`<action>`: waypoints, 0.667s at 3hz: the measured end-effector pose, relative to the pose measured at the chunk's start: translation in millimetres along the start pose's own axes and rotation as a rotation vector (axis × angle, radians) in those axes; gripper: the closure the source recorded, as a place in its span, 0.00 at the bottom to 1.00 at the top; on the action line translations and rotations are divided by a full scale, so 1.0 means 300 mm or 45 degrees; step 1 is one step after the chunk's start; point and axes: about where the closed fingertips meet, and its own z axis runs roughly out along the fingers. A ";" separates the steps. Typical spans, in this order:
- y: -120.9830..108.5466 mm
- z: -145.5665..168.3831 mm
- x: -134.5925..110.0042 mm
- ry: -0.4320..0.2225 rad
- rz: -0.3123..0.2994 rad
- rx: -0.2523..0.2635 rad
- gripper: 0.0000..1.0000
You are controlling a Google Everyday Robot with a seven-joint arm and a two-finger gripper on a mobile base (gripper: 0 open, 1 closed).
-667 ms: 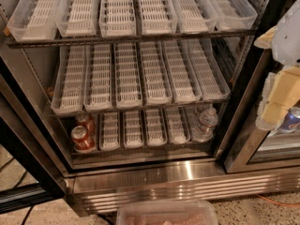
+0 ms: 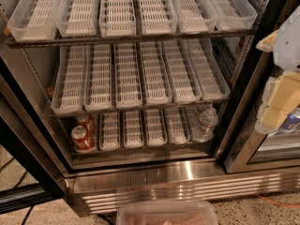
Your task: Pick water bottle from bottom shelf of fridge
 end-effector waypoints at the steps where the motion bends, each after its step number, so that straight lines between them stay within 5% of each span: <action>1: 0.063 0.058 0.024 -0.030 0.090 0.037 0.00; 2: 0.160 0.236 0.061 -0.078 0.165 0.008 0.00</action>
Offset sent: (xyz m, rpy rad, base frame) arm -0.0479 0.0125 -0.1794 0.1680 0.0612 -0.1591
